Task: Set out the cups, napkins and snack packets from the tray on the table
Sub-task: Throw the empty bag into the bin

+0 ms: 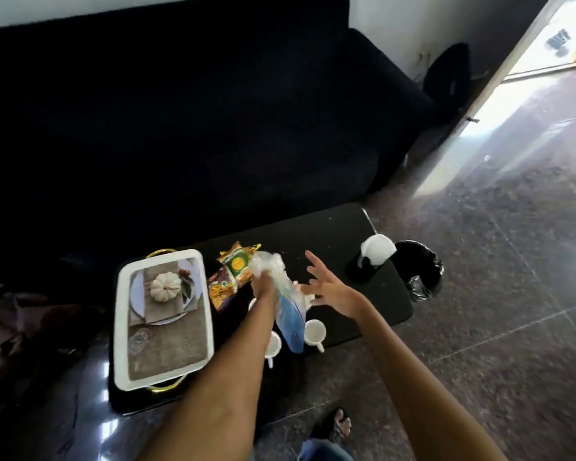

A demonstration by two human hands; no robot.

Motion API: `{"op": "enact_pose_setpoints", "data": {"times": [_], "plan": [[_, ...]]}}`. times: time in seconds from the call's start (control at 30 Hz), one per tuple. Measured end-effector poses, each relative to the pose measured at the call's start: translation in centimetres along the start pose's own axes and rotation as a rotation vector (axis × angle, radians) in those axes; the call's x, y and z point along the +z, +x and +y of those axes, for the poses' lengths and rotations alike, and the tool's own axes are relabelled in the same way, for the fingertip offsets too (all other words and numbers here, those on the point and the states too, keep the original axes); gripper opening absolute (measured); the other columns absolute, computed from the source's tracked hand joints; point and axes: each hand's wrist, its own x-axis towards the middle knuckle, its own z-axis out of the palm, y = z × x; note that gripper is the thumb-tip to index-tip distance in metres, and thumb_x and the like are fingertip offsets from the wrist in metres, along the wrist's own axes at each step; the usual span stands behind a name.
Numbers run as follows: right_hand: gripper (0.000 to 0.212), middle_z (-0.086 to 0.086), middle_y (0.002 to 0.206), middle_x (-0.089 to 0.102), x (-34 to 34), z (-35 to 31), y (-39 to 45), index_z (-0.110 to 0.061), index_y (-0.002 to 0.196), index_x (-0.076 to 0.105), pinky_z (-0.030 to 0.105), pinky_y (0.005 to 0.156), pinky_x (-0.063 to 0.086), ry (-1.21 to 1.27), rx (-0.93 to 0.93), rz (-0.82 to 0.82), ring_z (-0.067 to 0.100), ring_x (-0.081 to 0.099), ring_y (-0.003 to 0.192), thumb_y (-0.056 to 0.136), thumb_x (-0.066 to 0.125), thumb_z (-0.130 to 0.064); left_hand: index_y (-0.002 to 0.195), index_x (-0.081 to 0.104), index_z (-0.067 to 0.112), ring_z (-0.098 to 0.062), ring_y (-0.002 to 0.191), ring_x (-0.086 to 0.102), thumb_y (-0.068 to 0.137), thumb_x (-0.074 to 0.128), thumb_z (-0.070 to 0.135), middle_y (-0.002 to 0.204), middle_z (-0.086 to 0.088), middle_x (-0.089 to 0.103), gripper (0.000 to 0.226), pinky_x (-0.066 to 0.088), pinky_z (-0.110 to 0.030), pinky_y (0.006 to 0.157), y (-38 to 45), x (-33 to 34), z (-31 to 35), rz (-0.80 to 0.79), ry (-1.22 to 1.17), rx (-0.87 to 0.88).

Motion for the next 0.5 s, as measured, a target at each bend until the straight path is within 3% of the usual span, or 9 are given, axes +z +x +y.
{"op": "enact_pose_setpoints", "data": {"times": [0.07, 0.17, 0.23, 0.3, 0.33, 0.37, 0.4, 0.47, 0.5], "plan": [[0.09, 0.005, 0.153, 0.019, -3.3, 1.1, -1.1, -0.035, 0.148, 0.012, 0.044, 0.101, 0.041, 0.026, -0.05, -0.003, 0.029, 0.025, 0.141, 0.084, 0.065, -0.002, 0.136, 0.045, 0.005, -0.03, 0.123, 0.054, 0.102, 0.033, 0.026, 0.133, -0.014, 0.056, 0.042, 0.043, -0.039, 0.106, -1.6, 4.8, -1.5, -0.114, 0.004, 0.018], [0.081, 0.006, 0.134, 0.046, -8.9, 2.4, -2.7, -0.031, 0.144, 0.028, 0.04, 0.09, 0.051, 0.008, -0.135, -0.02, 0.026, 0.056, 0.116, 0.081, 0.068, -0.001, 0.119, 0.056, 0.019, -0.011, 0.078, 0.067, 0.103, 0.029, 0.029, 0.089, 0.007, 0.068, 0.033, 0.057, -0.026, 0.074, -3.1, 11.0, -4.6, -0.394, -0.022, -0.126], [0.069, 0.005, 0.116, 0.055, -13.2, 3.0, -3.8, -0.024, 0.134, 0.044, 0.04, 0.082, 0.053, -0.132, -0.134, -0.008, 0.02, 0.059, 0.098, 0.075, 0.073, -0.001, 0.104, 0.057, 0.019, -0.01, 0.064, 0.061, 0.102, 0.032, 0.028, 0.078, 0.005, 0.061, 0.026, 0.055, -0.019, 0.055, -3.6, 15.0, -4.8, -0.441, 0.048, -0.178], [0.054, 0.004, 0.104, 0.059, -17.2, 3.9, -4.2, -0.014, 0.118, 0.057, 0.039, 0.086, 0.05, -0.362, -0.165, 0.1, 0.017, 0.056, 0.095, 0.07, 0.075, 0.002, 0.096, 0.059, 0.012, -0.015, 0.06, 0.064, 0.099, 0.038, 0.029, 0.069, -0.003, 0.064, 0.027, 0.056, -0.019, 0.054, -4.5, 18.6, -3.9, -0.538, 0.153, -0.25], [0.042, 0.004, 0.097, 0.06, -19.2, 4.4, -4.3, -0.012, 0.107, 0.062, 0.035, 0.083, 0.049, -0.449, -0.163, 0.185, 0.015, 0.055, 0.092, 0.069, 0.074, 0.001, 0.1, 0.061, 0.008, -0.018, 0.072, 0.066, 0.097, 0.041, 0.032, 0.074, -0.008, 0.066, 0.031, 0.059, -0.025, 0.068, -4.9, 20.5, -3.7, -0.579, 0.215, -0.285], [0.028, 0.005, 0.089, 0.061, -21.2, 4.9, -4.1, -0.013, 0.094, 0.063, 0.032, 0.077, 0.046, -0.493, -0.144, 0.282, 0.014, 0.054, 0.087, 0.07, 0.072, 0.0, 0.111, 0.061, 0.006, -0.021, 0.09, 0.063, 0.096, 0.045, 0.039, 0.091, -0.011, 0.064, 0.039, 0.056, -0.034, 0.085, -4.8, 22.4, -3.5, -0.593, 0.335, -0.278], [0.018, 0.006, 0.081, 0.06, -23.1, 5.4, -3.8, -0.016, 0.081, 0.061, 0.029, 0.072, 0.043, -0.511, -0.123, 0.382, 0.013, 0.053, 0.082, 0.072, 0.07, -0.002, 0.124, 0.056, 0.011, -0.023, 0.106, 0.057, 0.093, 0.048, 0.048, 0.111, -0.011, 0.058, 0.049, 0.051, -0.042, 0.093, -5.0, 23.8, -3.2, -0.592, 0.47, -0.259], [0.016, 0.007, 0.075, 0.057, -26.3, 6.6, -3.0, -0.017, 0.07, 0.058, 0.03, 0.068, 0.04, -0.443, -0.047, 0.589, 0.015, 0.051, 0.078, 0.078, 0.065, -0.004, 0.14, 0.04, 0.023, -0.034, 0.124, 0.049, 0.086, 0.054, 0.057, 0.141, -0.007, 0.041, 0.065, 0.051, -0.048, 0.087, -5.4, 26.1, -2.5, -0.672, 0.593, -0.337], [0.01, 0.008, 0.077, 0.057, -27.9, 7.1, -2.6, -0.012, 0.075, 0.063, 0.031, 0.07, 0.041, -0.336, -0.021, 0.678, 0.016, 0.051, 0.079, 0.081, 0.063, -0.004, 0.145, 0.029, 0.026, -0.041, 0.125, 0.048, 0.088, 0.056, 0.051, 0.151, -0.009, 0.03, 0.068, 0.052, -0.049, 0.086, -5.4, 27.4, -2.0, -0.739, 0.561, -0.408]]}}
